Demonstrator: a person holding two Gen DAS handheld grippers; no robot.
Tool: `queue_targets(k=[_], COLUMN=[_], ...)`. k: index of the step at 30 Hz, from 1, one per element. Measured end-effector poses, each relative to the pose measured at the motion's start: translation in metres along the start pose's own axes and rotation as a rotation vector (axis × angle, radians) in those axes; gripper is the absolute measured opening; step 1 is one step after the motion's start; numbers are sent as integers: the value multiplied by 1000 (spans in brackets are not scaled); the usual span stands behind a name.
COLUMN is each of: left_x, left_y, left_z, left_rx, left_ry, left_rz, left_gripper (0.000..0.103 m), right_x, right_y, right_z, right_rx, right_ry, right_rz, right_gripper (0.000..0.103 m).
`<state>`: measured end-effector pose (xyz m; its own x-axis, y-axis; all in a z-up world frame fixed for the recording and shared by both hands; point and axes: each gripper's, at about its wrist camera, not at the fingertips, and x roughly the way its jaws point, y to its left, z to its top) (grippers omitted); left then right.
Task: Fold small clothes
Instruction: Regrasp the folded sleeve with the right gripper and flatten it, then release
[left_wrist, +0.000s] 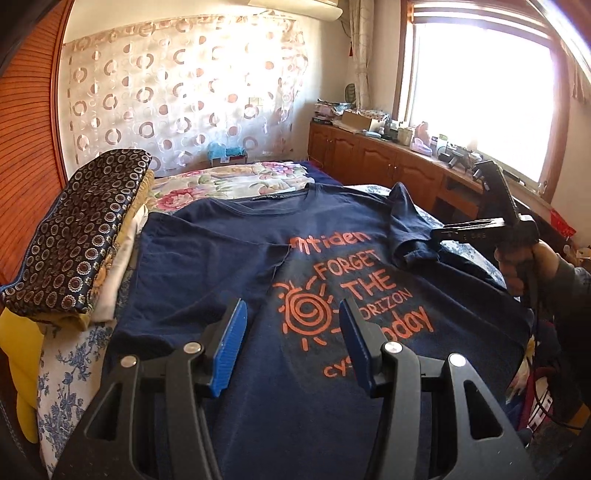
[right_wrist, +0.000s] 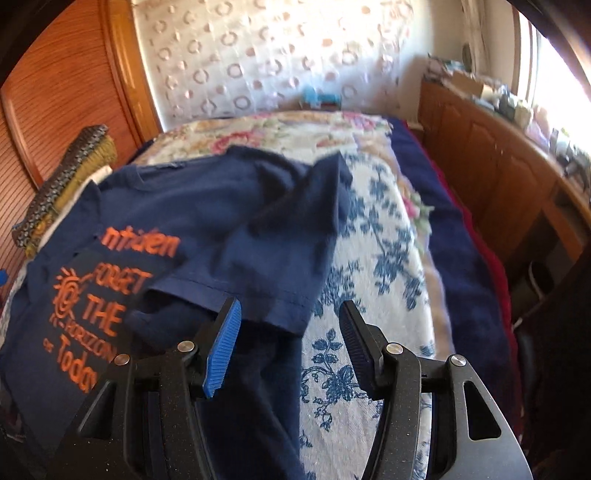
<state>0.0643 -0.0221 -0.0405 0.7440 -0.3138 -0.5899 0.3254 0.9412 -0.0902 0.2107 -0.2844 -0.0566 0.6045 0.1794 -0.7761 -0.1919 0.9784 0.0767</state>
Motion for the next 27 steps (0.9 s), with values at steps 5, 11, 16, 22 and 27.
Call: queue_targets(k=[5,11,16,22,27], left_x=[1,1,3,4,4], left_y=[2,7,9,11,12], left_z=[-2,-4,-6,-9,-9], left_rx=[-9,-24,-30,-32,-37], left_ry=[4,5,12,22,25], left_rz=[4,8,10,15,16], left_gripper=[52,52,52,52,52], right_x=[14,5,-8,-6,1], right_y=[-10,4,21,46,73], right_z=[1,13,34,60,82], right_rx=[62,-5,-68,-148,-210], right_ry=[24,-20,-77,-106,-116], right_rz=[30,44,21,-3,31], right_gripper=[35,7,7,4,4])
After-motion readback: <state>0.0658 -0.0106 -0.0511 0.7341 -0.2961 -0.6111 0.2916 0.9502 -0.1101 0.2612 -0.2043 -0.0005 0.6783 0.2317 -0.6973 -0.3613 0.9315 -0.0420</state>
